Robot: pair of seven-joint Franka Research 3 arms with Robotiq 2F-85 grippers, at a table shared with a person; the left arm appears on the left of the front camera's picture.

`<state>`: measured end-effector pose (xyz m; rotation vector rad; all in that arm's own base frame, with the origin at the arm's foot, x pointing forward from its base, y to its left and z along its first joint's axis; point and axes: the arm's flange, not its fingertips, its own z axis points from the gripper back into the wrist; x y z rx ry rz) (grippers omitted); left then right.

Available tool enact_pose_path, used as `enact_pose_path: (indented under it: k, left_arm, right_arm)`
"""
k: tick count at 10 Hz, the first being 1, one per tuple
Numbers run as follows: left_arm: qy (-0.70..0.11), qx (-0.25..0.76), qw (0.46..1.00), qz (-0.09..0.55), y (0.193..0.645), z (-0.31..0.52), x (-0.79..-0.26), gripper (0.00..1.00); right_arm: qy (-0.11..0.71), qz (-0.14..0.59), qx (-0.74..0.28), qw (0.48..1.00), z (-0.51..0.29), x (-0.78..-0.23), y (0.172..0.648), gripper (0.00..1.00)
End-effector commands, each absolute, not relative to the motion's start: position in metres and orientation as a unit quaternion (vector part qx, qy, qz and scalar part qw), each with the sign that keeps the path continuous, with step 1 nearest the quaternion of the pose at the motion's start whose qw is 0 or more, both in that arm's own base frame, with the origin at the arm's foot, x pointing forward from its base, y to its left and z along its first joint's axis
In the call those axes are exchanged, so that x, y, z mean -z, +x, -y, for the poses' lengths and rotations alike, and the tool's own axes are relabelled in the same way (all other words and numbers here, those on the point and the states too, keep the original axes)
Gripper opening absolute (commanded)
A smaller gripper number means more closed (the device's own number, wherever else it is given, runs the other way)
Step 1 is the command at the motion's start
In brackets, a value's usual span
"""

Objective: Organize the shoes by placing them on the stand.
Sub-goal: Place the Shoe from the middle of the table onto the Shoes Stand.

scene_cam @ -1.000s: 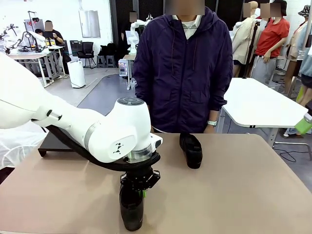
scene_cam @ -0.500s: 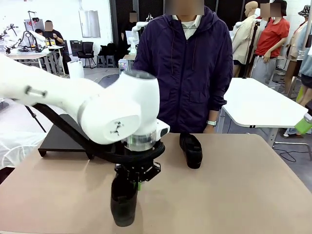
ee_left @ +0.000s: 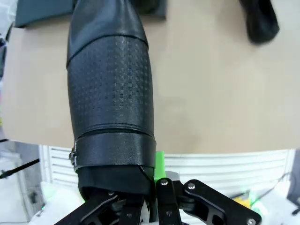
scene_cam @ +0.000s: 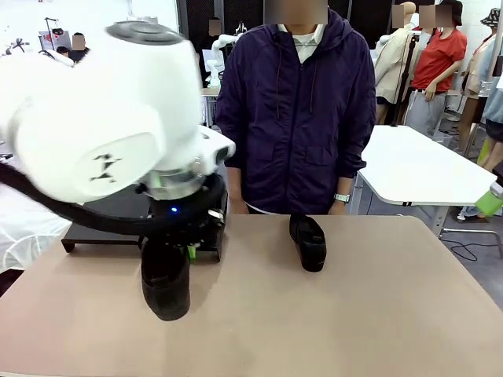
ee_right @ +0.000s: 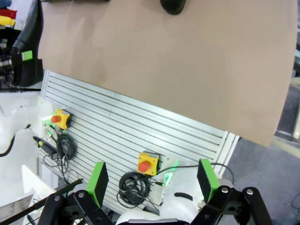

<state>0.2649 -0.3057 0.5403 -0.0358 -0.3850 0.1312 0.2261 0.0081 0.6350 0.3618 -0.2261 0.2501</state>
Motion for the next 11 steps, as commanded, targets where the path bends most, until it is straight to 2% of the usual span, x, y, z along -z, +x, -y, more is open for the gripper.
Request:
enact_pose_path:
  k: [1,6,7,8,9,10,11]
  left_arm:
    - [0.006,-0.027,0.985,0.17,0.263,0.326,-0.538,0.0]
    - [0.006,-0.034,0.984,0.173,0.257,0.327,-0.526,0.0]
    - [0.001,-0.062,0.973,0.22,0.266,0.294,-0.545,0.0]
    - [0.028,-0.043,0.964,0.261,0.286,0.256,-0.562,0.0]
    - [0.001,0.022,0.958,0.286,0.313,0.218,-0.577,0.0]
    - [0.021,0.013,0.942,0.335,0.343,0.171,-0.589,0.0]
    - [0.052,0.04,0.935,0.349,0.37,0.133,-0.59,0.0]
  right_arm:
    - [0.188,0.114,-0.137,0.966,-0.008,-0.636,0.226,1.0]
    - [0.188,0.114,-0.137,0.966,-0.008,-0.636,0.226,1.0]
    - [0.188,0.114,-0.137,0.966,-0.008,-0.636,0.226,1.0]
    - [0.188,0.114,-0.137,0.966,-0.008,-0.636,0.226,1.0]
    - [0.188,0.114,-0.137,0.966,-0.008,-0.636,0.226,1.0]
    - [0.188,0.114,-0.137,0.966,-0.008,-0.636,0.226,1.0]
    - [0.188,0.114,-0.137,0.966,-0.008,-0.636,0.226,1.0]
